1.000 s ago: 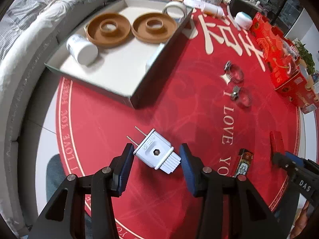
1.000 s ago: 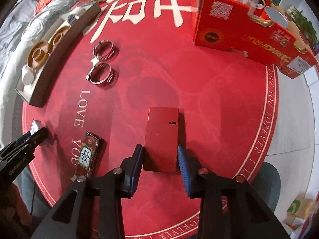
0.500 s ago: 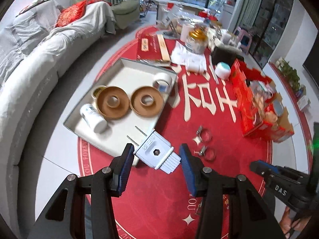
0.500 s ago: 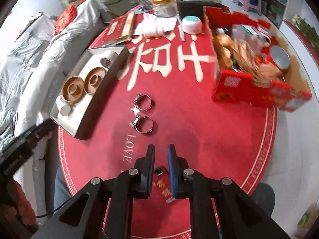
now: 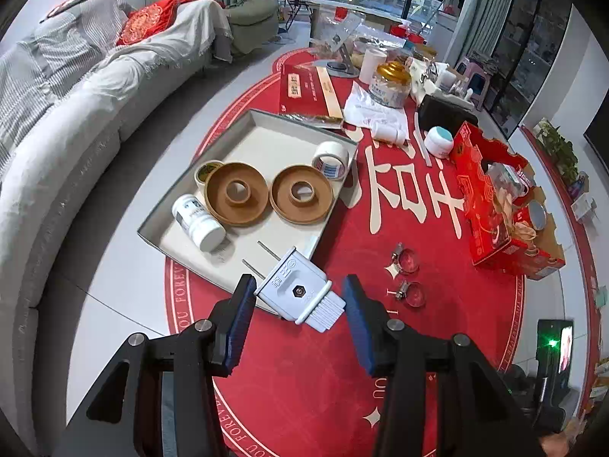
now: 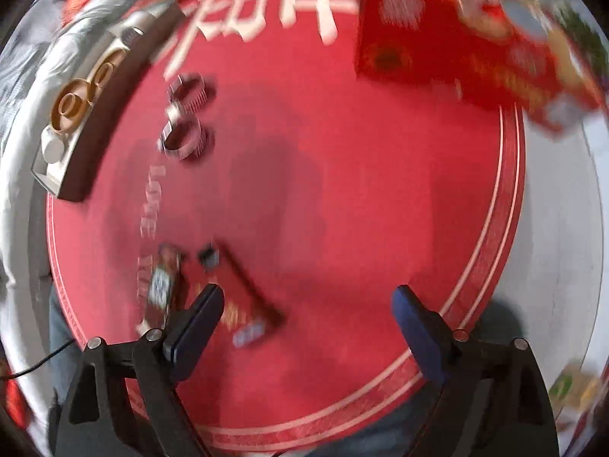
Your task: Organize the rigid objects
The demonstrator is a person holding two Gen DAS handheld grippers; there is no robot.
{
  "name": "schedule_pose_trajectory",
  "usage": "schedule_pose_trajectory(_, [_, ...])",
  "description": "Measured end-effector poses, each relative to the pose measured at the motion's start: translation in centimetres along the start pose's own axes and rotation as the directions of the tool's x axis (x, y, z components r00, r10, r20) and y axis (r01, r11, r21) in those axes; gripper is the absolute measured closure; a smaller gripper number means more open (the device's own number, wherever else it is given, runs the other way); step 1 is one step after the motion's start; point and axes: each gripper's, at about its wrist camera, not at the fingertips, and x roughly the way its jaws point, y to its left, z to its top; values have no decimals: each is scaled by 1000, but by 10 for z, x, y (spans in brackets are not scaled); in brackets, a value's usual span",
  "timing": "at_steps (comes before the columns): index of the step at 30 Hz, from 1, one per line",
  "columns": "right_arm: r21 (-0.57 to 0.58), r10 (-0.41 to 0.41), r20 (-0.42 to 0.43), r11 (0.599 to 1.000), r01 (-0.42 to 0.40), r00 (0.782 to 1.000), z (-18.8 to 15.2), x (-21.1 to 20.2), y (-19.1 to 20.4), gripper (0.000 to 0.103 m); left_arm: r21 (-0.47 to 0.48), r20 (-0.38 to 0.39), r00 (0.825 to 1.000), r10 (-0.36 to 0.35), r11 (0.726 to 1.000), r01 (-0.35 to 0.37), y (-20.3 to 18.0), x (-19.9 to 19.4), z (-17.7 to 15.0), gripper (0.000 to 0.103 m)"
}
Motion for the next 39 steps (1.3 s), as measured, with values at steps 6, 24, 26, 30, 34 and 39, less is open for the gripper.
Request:
schedule_pose_trajectory(6, [428,196,-52,890,-155,979,-7,18,-24,12,11,-13,1000,-23,1000,24,-3,3,-5,52])
schedule_pose_trajectory(24, [760,242,-80,643,-98,967,-9,47,-8,11,-37,-26,993,-115,993,114,24,14,-12,52])
schedule_pose_trajectory(26, [764,183,-103,644,-41,978,-5,46,10,11,-48,-27,991,-133,990,132,30,16,-12,52])
schedule_pose_trajectory(30, [771,102,-115,636,24,988,-1,49,23,11,-70,-27,986,-167,984,165,40,19,-12,52])
schedule_pose_trajectory(34, [728,31,-153,679,91,988,3,54,44,20,-90,-21,983,-184,979,182,49,19,-13,52])
schedule_pose_trajectory(39, [611,-1,-143,786,89,990,4,51,63,34,-121,-12,980,-196,974,193,58,19,-15,52])
